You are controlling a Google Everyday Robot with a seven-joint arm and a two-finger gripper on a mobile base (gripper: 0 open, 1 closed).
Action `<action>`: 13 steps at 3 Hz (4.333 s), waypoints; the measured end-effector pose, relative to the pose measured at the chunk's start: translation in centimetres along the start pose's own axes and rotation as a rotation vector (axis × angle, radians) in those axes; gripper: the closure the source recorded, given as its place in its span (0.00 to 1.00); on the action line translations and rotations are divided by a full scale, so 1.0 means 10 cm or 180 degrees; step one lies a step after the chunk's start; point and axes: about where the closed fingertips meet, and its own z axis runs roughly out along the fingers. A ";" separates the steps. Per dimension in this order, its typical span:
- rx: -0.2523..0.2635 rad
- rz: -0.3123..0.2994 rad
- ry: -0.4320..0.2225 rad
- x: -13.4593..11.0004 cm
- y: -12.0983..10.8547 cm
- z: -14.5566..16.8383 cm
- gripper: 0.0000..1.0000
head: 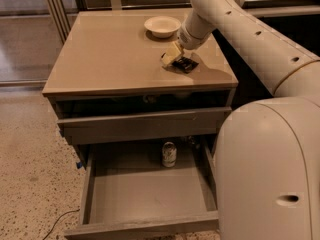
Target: Place rxbar chocolate into middle drawer
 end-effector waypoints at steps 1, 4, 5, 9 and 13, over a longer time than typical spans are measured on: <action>0.0002 0.0026 0.0004 0.05 -0.12 -0.01 0.24; -0.0438 -0.0139 -0.0005 0.05 0.06 -0.15 0.24; -0.0563 -0.0183 0.0009 0.04 0.14 -0.16 0.24; -0.0552 -0.0333 0.0145 0.10 0.20 -0.01 0.24; -0.0364 -0.0332 0.0218 0.16 0.02 0.03 0.73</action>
Offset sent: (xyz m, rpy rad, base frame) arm 0.0033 -0.0251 0.0089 0.0244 0.0088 0.0137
